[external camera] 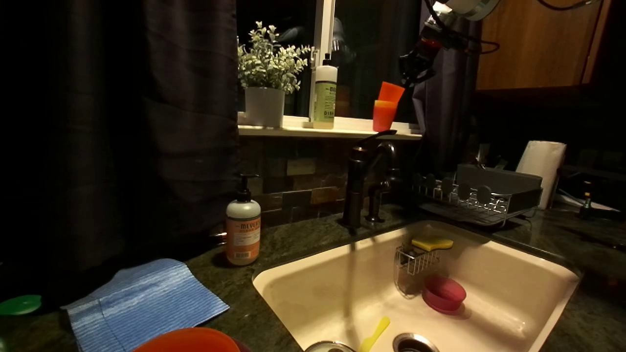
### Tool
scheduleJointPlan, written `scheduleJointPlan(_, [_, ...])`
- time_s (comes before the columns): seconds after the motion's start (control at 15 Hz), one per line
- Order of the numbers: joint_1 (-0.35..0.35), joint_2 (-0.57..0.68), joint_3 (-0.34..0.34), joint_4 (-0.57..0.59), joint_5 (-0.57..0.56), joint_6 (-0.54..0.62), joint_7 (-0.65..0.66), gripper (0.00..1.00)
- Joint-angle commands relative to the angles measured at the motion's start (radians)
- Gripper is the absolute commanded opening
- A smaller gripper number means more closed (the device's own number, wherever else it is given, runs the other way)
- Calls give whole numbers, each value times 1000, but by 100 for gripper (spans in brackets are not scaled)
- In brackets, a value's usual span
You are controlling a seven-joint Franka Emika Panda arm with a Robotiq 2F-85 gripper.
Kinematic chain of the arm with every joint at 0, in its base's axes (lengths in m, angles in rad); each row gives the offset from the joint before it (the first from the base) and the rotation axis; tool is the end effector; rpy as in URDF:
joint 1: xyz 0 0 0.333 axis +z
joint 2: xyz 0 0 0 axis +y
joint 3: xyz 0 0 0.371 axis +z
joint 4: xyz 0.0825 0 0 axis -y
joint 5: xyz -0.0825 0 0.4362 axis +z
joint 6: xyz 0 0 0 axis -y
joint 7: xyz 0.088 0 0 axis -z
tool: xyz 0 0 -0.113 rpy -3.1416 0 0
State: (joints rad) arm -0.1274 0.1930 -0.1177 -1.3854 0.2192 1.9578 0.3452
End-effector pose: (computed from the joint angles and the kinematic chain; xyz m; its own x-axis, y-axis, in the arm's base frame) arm 0.6968 -0.1484 0.6903 0.7509 -0.5996 0.2767 -0.5222 -0.7956 -0.3071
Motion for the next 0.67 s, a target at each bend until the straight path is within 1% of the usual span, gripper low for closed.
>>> scheduleJointPlan(0.0, [3,28,3,33,-14,-44,-14,3])
scheduleJointPlan(0.07, [3,37,3,41,-14,-46,-15,1])
scheduleJointPlan(0.27, [5,61,4,38,-16,-4,-14,1])
scheduleJointPlan(0.6, [8,99,5,67,-24,-8,-15,1])
